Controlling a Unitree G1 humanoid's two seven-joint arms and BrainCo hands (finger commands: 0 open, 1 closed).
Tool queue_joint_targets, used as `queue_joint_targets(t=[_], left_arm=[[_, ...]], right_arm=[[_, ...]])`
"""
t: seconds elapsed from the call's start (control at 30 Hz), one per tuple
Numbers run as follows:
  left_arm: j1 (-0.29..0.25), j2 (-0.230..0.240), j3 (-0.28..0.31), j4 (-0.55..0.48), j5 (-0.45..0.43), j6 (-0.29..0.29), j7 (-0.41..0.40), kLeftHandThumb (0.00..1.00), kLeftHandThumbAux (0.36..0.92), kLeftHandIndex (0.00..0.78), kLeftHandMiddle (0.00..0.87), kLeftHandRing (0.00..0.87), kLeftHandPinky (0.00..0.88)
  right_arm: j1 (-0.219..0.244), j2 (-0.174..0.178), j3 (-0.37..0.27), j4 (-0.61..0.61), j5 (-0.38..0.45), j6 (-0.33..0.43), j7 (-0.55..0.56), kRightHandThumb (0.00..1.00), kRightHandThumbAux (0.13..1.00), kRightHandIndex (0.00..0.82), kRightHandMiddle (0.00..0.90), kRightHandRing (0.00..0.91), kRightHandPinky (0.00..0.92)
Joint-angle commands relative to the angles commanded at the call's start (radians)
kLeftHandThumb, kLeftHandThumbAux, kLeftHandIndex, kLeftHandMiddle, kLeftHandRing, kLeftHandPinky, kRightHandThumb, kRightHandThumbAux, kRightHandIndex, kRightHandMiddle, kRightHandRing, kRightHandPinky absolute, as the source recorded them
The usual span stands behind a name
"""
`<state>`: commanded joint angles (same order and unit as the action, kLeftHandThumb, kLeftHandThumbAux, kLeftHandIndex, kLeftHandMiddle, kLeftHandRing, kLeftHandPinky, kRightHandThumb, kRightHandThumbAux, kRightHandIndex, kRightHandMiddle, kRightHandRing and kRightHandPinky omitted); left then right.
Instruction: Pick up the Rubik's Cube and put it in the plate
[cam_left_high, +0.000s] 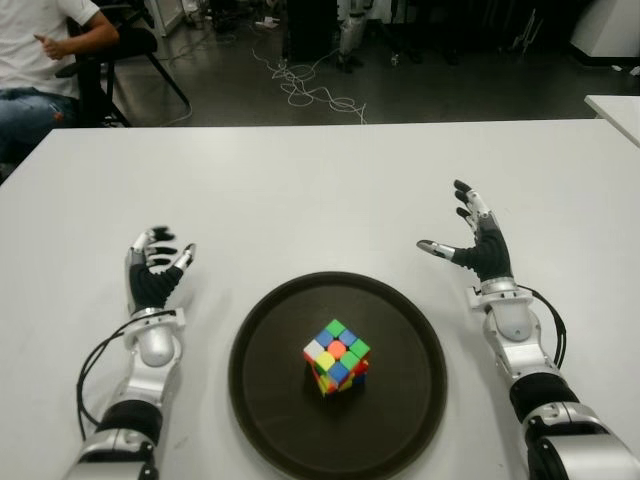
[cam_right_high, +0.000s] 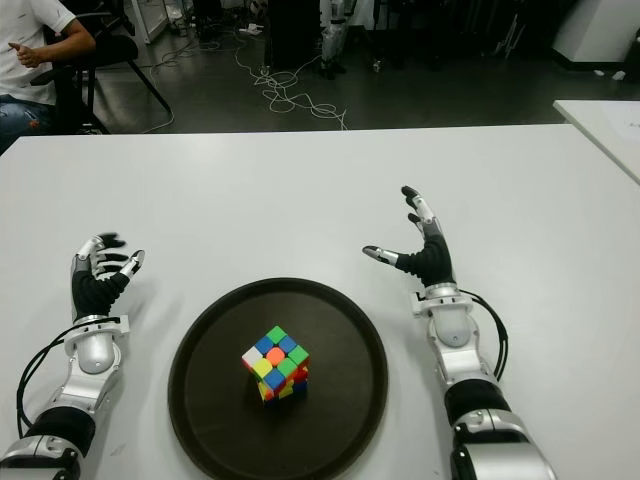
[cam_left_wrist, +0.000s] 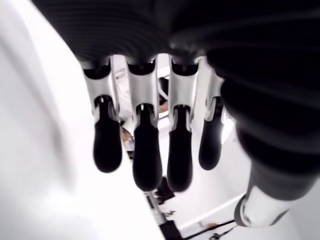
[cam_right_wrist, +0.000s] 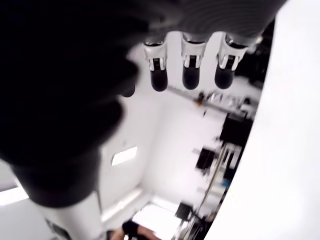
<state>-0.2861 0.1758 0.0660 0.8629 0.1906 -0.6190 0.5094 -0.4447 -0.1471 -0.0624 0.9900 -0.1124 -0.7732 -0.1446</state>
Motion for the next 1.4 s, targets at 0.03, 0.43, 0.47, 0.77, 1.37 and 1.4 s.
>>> queue_joint_targets(t=[0.03, 0.43, 0.47, 0.77, 1.37, 1.4], left_arm=[[0.020, -0.007, -0.002, -0.025, 0.003, -0.007, 0.001, 0.094, 0.692, 0.035, 0.057, 0.056, 0.046], [0.055, 0.008, 0.010, 0.044, -0.010, -0.044, -0.057, 0.001, 0.605, 0.000, 0.000, 0.000, 0.000], [0.052, 0.008, 0.011, 0.045, -0.010, -0.044, -0.059, 0.000, 0.598, 0.000, 0.000, 0.000, 0.000], [0.017, 0.001, 0.030, 0.033, -0.028, -0.038, -0.069, 0.000, 0.571, 0.000, 0.000, 0.000, 0.000], [0.026, 0.000, 0.022, 0.076, -0.003, -0.052, -0.060, 0.000, 0.522, 0.000, 0.000, 0.000, 0.000], [0.027, -0.001, 0.023, 0.076, -0.007, -0.052, -0.066, 0.000, 0.518, 0.000, 0.000, 0.000, 0.000]], right_arm=[[-0.001, 0.001, 0.002, 0.012, -0.011, -0.005, -0.021, 0.002, 0.873, 0.000, 0.000, 0.000, 0.000], [0.004, -0.013, 0.027, 0.074, -0.071, -0.044, -0.113, 0.000, 0.822, 0.000, 0.000, 0.000, 0.000], [0.001, -0.015, 0.026, 0.081, -0.072, -0.043, -0.114, 0.000, 0.820, 0.000, 0.000, 0.000, 0.000], [-0.012, -0.026, 0.025, 0.122, -0.083, -0.055, -0.142, 0.000, 0.830, 0.000, 0.000, 0.000, 0.000], [-0.003, -0.018, 0.015, 0.141, -0.058, -0.086, -0.119, 0.000, 0.789, 0.000, 0.000, 0.000, 0.000], [-0.002, -0.016, 0.014, 0.142, -0.056, -0.084, -0.118, 0.000, 0.783, 0.000, 0.000, 0.000, 0.000]])
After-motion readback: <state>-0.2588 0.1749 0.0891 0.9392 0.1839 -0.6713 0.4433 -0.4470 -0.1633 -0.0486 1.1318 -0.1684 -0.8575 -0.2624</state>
